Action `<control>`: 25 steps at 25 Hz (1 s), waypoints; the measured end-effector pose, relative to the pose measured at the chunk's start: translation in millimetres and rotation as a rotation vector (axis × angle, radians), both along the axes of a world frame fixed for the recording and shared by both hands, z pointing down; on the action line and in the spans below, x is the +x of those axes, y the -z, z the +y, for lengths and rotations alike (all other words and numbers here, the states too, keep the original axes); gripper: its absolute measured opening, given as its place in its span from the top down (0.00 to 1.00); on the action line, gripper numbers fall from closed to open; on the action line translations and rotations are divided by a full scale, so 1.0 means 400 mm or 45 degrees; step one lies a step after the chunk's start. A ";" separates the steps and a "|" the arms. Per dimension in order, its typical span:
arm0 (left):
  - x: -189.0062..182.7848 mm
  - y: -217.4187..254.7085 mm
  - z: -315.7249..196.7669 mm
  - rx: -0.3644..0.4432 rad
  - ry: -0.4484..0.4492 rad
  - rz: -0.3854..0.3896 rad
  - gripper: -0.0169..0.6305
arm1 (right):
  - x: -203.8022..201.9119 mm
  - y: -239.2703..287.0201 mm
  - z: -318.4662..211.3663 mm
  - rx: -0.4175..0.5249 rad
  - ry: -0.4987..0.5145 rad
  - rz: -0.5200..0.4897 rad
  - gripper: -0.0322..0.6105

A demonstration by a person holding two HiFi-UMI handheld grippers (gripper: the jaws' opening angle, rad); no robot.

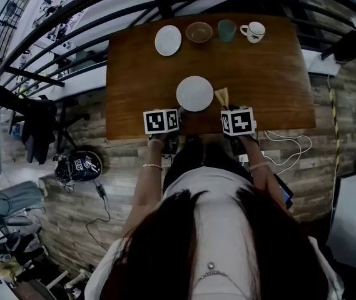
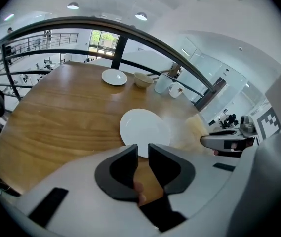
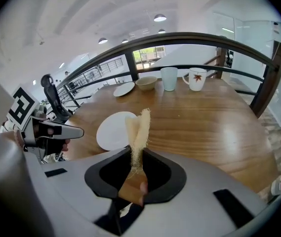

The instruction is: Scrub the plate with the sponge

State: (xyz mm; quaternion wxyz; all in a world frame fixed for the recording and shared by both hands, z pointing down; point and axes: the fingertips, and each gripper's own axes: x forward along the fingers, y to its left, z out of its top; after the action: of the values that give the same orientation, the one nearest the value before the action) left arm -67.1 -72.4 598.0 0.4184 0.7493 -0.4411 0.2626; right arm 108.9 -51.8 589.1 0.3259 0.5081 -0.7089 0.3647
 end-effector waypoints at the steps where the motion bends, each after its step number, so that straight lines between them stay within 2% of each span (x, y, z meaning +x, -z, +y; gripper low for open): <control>1: 0.005 0.006 0.003 0.013 0.005 -0.002 0.86 | 0.002 0.005 0.003 0.010 0.013 0.001 0.81; 10: 0.055 0.051 0.042 0.094 0.054 -0.018 0.88 | 0.038 0.040 0.030 0.122 0.106 0.026 0.81; 18: 0.119 0.089 0.064 0.172 0.052 -0.032 0.90 | 0.107 0.073 0.036 0.230 0.099 0.090 0.81; 25: 0.133 0.128 0.058 0.223 0.009 -0.012 0.90 | 0.102 0.099 0.036 0.260 0.086 0.113 0.81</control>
State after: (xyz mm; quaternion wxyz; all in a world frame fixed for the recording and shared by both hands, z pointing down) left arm -13.7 -49.4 546.9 0.3500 0.7802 -0.4670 0.2251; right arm 149.8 -37.2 549.6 0.3156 0.5300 -0.7441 0.2565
